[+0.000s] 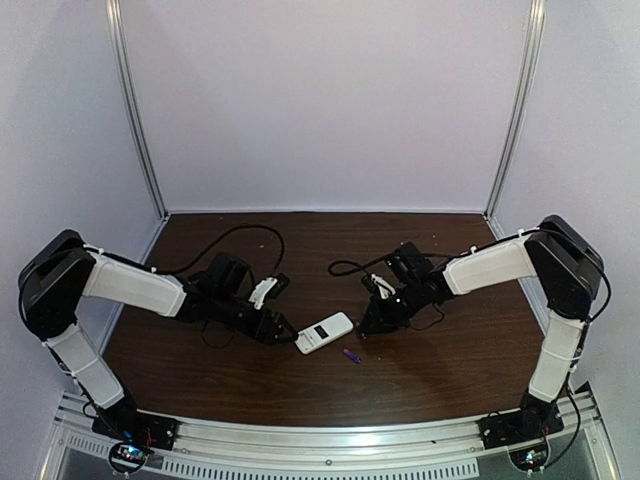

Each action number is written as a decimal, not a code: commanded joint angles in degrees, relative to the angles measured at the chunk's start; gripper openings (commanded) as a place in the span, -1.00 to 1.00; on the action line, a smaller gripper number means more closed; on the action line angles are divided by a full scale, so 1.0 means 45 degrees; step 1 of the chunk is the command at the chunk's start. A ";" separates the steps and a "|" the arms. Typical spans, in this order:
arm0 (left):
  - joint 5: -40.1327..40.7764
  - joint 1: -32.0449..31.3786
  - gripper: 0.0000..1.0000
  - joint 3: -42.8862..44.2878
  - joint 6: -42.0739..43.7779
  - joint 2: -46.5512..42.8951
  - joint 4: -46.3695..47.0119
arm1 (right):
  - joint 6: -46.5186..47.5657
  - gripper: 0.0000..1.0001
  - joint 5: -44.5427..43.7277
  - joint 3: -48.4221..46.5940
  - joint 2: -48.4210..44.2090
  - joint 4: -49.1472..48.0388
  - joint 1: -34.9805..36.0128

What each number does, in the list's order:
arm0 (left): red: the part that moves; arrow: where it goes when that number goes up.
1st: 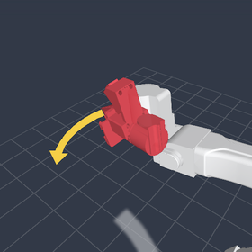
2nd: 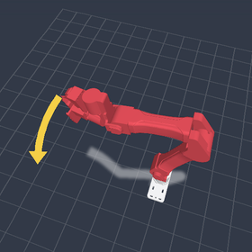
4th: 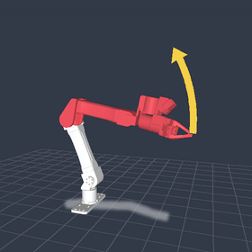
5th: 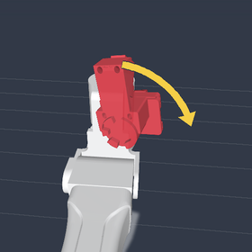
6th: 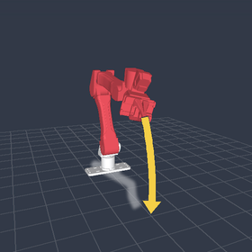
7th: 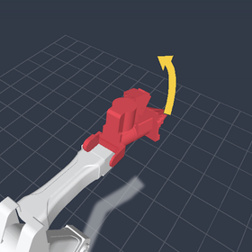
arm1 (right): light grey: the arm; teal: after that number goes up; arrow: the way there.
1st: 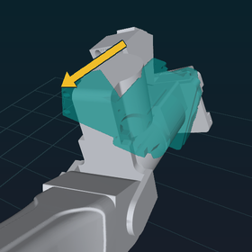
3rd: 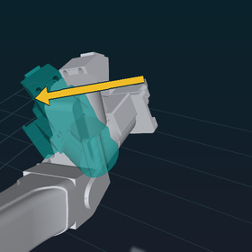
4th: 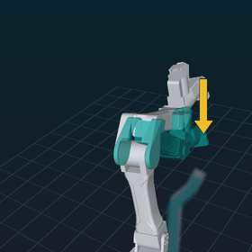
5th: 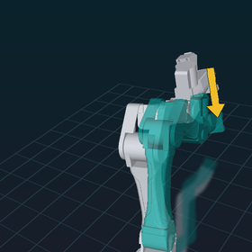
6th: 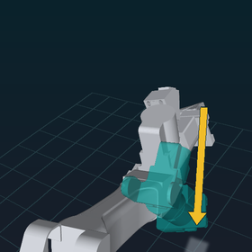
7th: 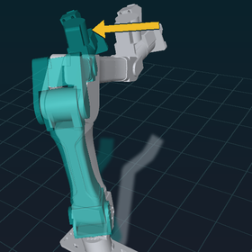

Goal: Load the batteries into the remote control
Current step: Adjust the remote control without the battery cover at the center of the board.

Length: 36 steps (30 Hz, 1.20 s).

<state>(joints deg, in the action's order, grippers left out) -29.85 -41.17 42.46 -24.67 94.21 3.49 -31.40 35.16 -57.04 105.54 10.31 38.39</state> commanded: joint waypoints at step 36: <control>0.0030 -0.0001 0.38 -0.0588 -0.2412 -0.2010 0.3566 | 0.4120 -1.00 0.0601 -0.2864 -0.0976 0.0610 -0.0272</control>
<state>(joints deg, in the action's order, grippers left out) -30.57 -42.50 39.72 -31.86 89.19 13.89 -20.12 39.59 -72.34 107.39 13.41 35.68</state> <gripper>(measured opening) 0.701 0.078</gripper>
